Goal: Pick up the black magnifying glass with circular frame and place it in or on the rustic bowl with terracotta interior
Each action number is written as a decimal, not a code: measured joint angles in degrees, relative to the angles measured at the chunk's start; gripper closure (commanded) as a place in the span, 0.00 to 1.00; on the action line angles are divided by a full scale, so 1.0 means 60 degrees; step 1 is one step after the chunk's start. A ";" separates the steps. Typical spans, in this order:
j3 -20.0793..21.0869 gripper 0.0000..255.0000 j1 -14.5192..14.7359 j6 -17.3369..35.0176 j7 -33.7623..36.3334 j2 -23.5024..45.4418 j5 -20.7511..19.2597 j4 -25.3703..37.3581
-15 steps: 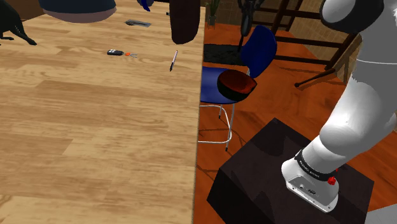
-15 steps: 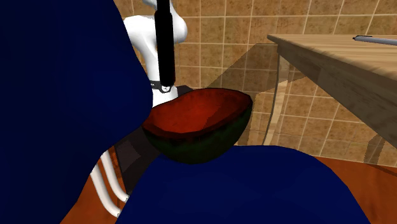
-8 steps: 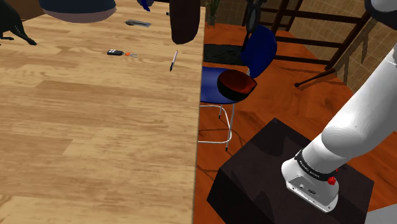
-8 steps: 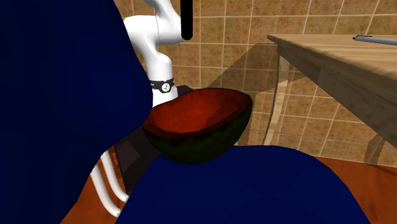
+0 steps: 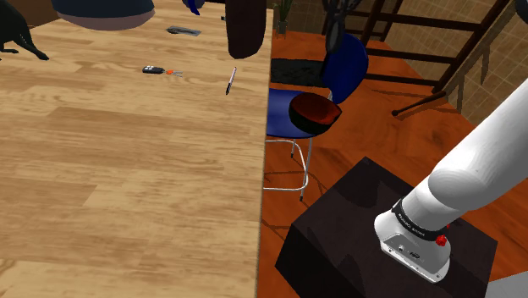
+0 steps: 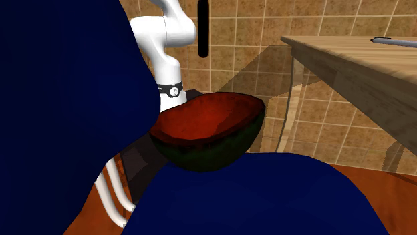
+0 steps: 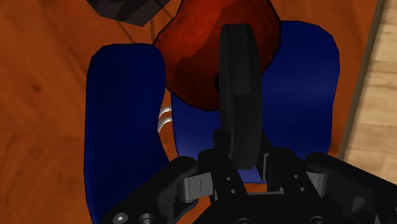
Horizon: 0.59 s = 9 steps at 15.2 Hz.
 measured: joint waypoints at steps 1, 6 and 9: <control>0.0002 1.00 0.0002 0.0117 0.0000 -0.0038 -0.0003 -0.0156; 0.0006 1.00 0.0006 0.0855 -0.0006 -0.0248 -0.0022 -0.1105; 0.0000 1.00 0.0000 0.1246 -0.0022 -0.0304 -0.0027 -0.1550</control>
